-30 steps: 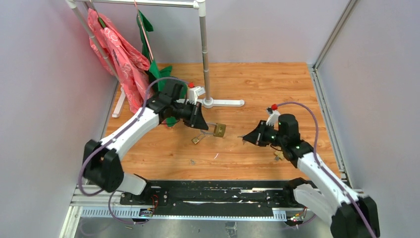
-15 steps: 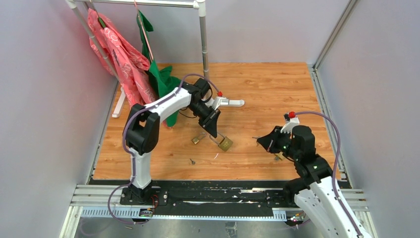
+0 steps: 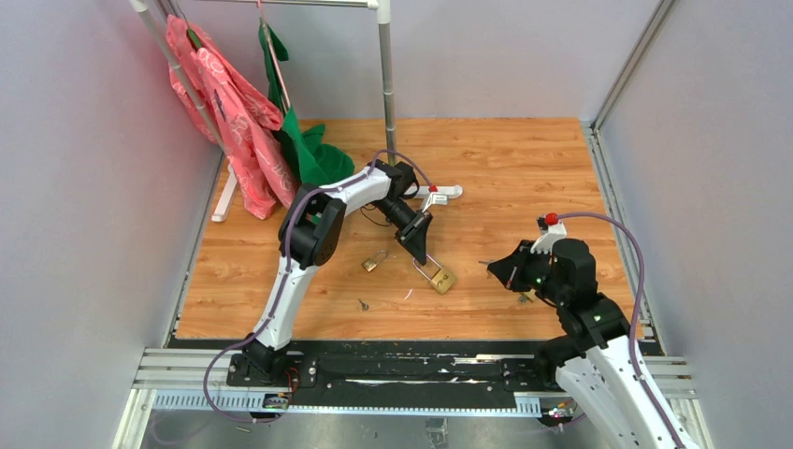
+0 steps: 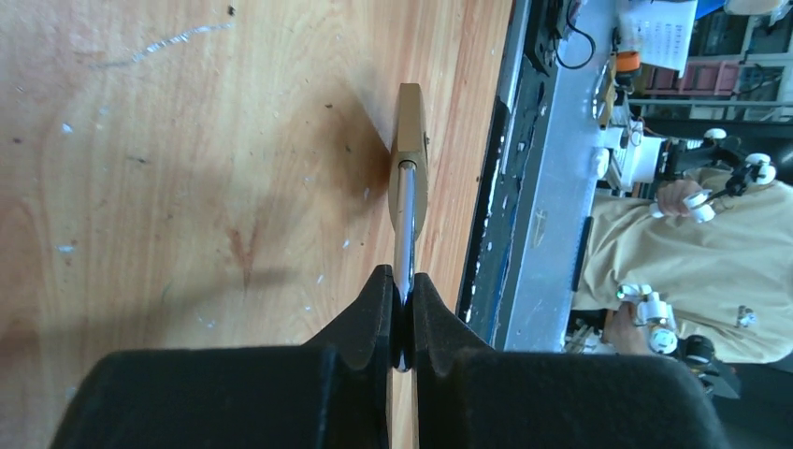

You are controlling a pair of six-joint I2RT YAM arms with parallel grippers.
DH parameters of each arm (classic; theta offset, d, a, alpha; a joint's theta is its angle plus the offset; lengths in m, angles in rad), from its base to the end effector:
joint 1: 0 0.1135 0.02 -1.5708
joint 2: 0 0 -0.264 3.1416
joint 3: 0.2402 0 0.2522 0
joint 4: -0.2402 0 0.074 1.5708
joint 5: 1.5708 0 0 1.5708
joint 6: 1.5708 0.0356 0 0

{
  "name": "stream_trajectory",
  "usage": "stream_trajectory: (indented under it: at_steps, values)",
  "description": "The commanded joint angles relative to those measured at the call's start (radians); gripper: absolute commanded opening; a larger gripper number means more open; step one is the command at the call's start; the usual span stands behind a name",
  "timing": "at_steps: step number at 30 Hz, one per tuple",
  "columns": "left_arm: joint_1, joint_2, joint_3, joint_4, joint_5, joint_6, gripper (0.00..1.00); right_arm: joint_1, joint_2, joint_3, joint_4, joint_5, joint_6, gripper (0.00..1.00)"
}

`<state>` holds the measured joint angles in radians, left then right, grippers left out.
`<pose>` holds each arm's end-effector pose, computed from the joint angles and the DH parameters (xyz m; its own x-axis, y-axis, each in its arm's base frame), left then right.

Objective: Lock with the key
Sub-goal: Place the lock at the center of the board, then place the key at the center of the board.

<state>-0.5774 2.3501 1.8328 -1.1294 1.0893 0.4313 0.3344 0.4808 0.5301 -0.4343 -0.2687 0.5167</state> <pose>0.3525 -0.2673 0.1421 -0.6768 0.6720 -0.3006 0.5277 0.1583 -0.8345 0.1178 0.0509 0.2669 -0.5796 0.3029 -0.7566 -0.3019 0.7825 0.5445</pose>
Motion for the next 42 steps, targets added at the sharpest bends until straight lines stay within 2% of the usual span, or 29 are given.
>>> stream_trajectory:
  at_steps: [1, 2, 4, 5, 12, 15, 18, 22, 29, 32, 38, 39, 42]
  values:
    - [0.015, 0.058, 0.084, -0.021, 0.030, -0.047, 0.06, 0.007, -0.035, -0.001, -0.029, -0.001, -0.017, 0.00]
    - [0.025, 0.069, 0.092, -0.022, 0.030, -0.048, 0.13, 0.007, -0.035, -0.004, -0.031, -0.004, -0.017, 0.00]
    - [0.041, 0.084, 0.093, -0.025, 0.025, -0.049, 0.35, 0.008, -0.026, -0.005, -0.036, -0.012, -0.016, 0.00]
    - [0.045, 0.087, 0.092, -0.025, 0.004, -0.055, 0.42, 0.008, -0.024, -0.007, -0.037, -0.015, -0.019, 0.00]
    - [0.046, 0.061, 0.116, -0.019, -0.121, -0.103, 0.73, 0.009, 0.006, -0.015, -0.016, -0.064, -0.027, 0.00]
    - [0.043, -0.010, 0.069, 0.050, -0.189, -0.177, 0.85, 0.025, 0.042, -0.013, -0.024, -0.107, -0.046, 0.00]
    - [0.029, -0.105, -0.031, 0.153, -0.264, -0.256, 0.90, 0.095, 0.071, -0.024, -0.025, -0.091, -0.053, 0.00]
    - [-0.002, -0.207, -0.179, 0.231, -0.320, -0.313, 0.92, 0.240, 0.114, -0.057, 0.023, 0.001, -0.022, 0.00]
    - [-0.058, -0.419, -0.377, 0.365, -0.423, -0.423, 0.94, 0.468, 0.329, -0.075, 0.208, 0.086, 0.022, 0.00]
    - [-0.074, -0.502, -0.431, 0.394, -0.467, -0.474, 0.94, 0.515, 0.437, -0.051, 0.261, 0.095, 0.012, 0.00]
    - [-0.092, -0.664, -0.561, 0.438, -0.523, -0.546, 0.95, 0.527, 0.629, -0.027, 0.401, 0.077, 0.014, 0.00]
    - [-0.097, -0.691, -0.583, 0.440, -0.543, -0.555, 0.95, 0.528, 0.655, -0.018, 0.408, 0.080, 0.014, 0.02]
    - [-0.106, -0.777, -0.653, 0.466, -0.579, -0.596, 0.96, 0.539, 0.714, 0.008, 0.410, 0.099, 0.006, 0.21]
